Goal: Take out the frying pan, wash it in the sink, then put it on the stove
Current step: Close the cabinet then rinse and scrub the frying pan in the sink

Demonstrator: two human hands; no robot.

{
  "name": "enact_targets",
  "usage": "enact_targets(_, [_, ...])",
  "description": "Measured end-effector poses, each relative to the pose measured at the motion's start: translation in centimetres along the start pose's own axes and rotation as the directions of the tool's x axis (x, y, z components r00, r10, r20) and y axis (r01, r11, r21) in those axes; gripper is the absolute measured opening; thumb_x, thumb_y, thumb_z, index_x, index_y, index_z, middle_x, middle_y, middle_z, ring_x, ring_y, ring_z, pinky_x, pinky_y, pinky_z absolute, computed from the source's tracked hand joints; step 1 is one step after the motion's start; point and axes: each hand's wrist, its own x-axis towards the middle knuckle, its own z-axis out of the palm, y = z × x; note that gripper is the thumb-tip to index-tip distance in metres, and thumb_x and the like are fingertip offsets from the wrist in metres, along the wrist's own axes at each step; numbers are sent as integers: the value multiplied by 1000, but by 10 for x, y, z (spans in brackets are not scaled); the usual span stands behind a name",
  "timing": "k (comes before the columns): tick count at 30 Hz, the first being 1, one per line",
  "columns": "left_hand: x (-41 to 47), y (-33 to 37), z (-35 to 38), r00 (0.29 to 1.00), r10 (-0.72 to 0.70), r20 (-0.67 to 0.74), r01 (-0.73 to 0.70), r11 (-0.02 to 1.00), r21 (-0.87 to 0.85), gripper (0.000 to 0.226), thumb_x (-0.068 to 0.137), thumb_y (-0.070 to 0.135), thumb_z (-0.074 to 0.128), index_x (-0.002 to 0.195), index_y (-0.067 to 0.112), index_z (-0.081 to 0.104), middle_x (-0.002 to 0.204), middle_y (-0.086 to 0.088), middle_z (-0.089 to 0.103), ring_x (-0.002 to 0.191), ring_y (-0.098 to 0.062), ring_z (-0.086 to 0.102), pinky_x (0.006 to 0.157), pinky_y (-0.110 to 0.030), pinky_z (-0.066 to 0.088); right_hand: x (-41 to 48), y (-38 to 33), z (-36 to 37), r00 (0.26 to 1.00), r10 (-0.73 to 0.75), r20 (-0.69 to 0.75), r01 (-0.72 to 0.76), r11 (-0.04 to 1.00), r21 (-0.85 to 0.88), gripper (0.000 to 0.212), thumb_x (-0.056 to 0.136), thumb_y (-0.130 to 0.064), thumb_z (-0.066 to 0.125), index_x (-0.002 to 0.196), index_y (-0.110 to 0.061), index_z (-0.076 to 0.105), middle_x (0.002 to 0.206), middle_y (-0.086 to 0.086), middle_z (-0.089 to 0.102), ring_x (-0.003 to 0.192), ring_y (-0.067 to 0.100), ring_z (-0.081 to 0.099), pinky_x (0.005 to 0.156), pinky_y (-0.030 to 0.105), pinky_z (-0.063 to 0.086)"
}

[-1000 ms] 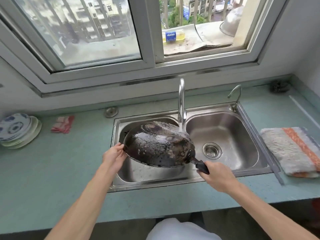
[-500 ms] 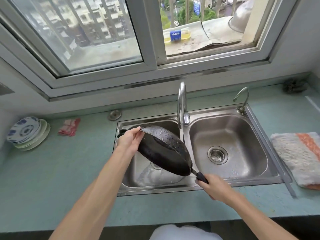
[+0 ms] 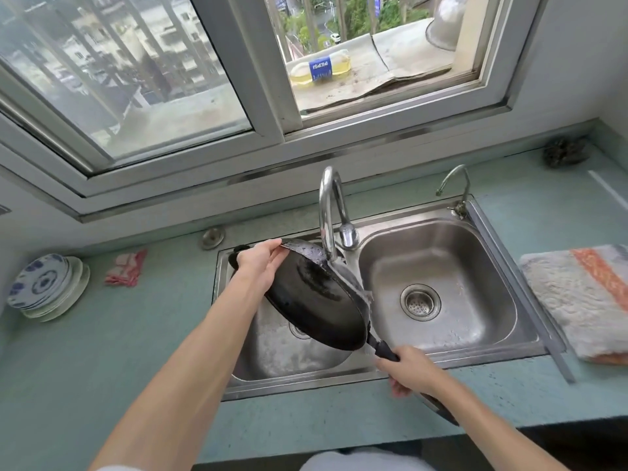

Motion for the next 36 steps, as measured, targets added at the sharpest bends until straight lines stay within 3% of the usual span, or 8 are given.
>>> enact_targets(3, [4,1,-5,1000,-5,7,4,999,48,20,89,-18,54,76,-2,54,81,-15,59,75,-21,61,94,-38,51,-2,-4,2,990,83,113,-95,989,109,27,87,-33,63,89,-7,55,64,10,69,49,20,63,42,24,41])
enact_targets(7, [6,10,-31,999,-39,30,36,996,87,19,90,-16,52,78,-2,55,83,-14,59,78,-20,61,96,-37,50,-3,-7,4,983,114,146,-134,981,140,31,75,-41,69,75,-12,58,52,5,59,43,18,50,46,26,35])
enact_targets(11, [10,15,-84,988,-122,100,117,992,52,15,93,-14,48,88,-4,57,88,-15,63,79,-20,69,77,-32,59,-8,-16,14,996,84,4,-84,995,49,25,81,-34,65,70,-15,55,50,2,52,38,14,46,41,19,36])
enact_targets(14, [10,9,-134,964,-185,194,184,983,19,18,97,-11,41,97,-9,60,93,-17,68,70,-17,76,65,-25,62,-8,-25,17,987,43,-154,-70,982,-175,20,77,-33,60,65,-18,54,52,-1,53,41,16,53,45,24,41])
enact_targets(19, [4,-7,-209,917,-267,298,274,962,18,40,88,-9,52,128,-10,50,114,-19,67,87,-20,75,75,-28,62,-22,-43,7,946,-96,-310,-61,884,-463,25,76,-39,56,64,-18,54,66,4,64,67,27,62,59,31,47])
enact_targets(27, [-5,-35,-232,874,-404,271,277,871,407,56,88,43,66,121,-3,63,115,-19,70,109,-32,67,88,-43,58,-62,-26,8,839,-277,-468,-114,752,-649,25,79,-43,54,75,-20,62,72,3,69,72,28,64,61,34,46])
enact_targets(32, [-11,-56,-212,847,-450,282,239,797,554,61,79,50,71,120,6,66,110,-13,76,104,-28,70,94,-41,54,-92,-9,20,765,-298,-571,-203,730,-652,23,82,-47,58,91,-28,66,83,1,74,83,29,68,62,35,45])
enact_targets(36, [-6,-68,-193,828,-483,283,266,784,561,60,74,46,78,117,5,66,105,-13,77,106,-29,70,95,-42,54,-110,-4,23,726,-255,-639,-278,741,-611,22,83,-45,62,85,-24,67,80,4,73,80,32,67,59,33,37])
